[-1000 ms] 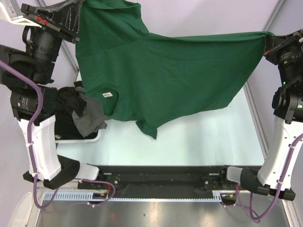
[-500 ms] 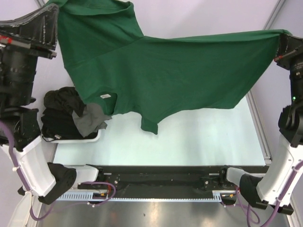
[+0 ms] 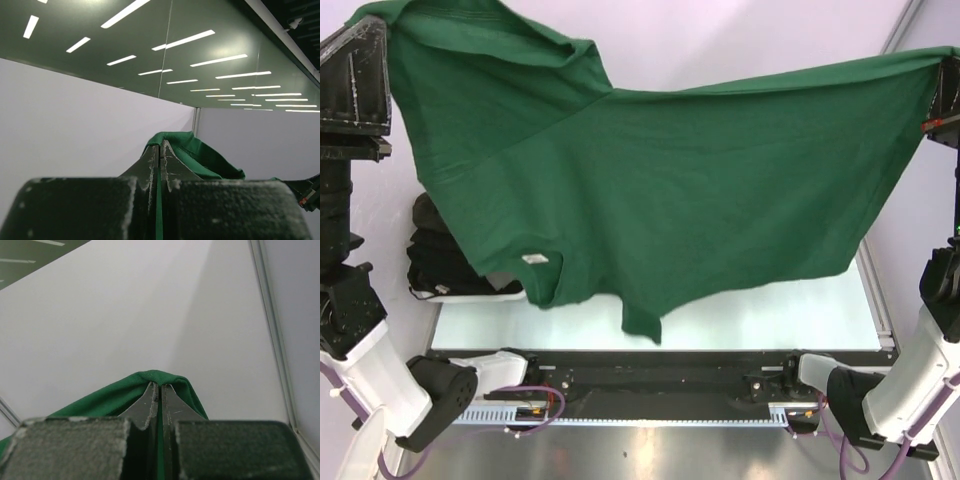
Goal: Fold and stack the t-shirts
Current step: Flatten out the tshirt
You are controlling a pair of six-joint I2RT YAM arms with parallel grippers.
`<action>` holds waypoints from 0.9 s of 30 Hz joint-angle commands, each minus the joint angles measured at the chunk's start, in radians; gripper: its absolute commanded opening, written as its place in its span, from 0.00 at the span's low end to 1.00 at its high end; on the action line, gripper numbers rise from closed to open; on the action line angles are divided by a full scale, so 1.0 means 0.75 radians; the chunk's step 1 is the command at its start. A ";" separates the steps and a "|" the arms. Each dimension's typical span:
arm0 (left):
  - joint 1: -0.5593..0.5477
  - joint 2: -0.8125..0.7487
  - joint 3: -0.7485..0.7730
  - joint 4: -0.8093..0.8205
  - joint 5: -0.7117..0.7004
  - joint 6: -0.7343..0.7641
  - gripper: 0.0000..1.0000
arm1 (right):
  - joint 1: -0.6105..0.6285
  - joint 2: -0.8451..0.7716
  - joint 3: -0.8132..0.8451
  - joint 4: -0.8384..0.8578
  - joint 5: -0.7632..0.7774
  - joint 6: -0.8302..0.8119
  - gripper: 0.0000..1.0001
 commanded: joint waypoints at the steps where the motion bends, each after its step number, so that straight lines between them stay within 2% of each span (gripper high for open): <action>1: 0.008 -0.012 0.020 0.012 -0.015 0.030 0.00 | 0.009 -0.051 -0.024 -0.013 0.076 -0.036 0.00; 10: 0.006 -0.043 -0.025 0.010 0.020 0.073 0.00 | 0.043 -0.129 -0.184 -0.037 0.142 -0.110 0.00; 19: 0.006 0.143 -0.033 0.040 0.061 0.022 0.00 | 0.050 -0.045 -0.212 -0.017 0.159 -0.130 0.00; 27: 0.006 0.261 -0.032 0.130 0.040 0.051 0.00 | 0.054 0.065 -0.257 0.094 0.142 -0.145 0.00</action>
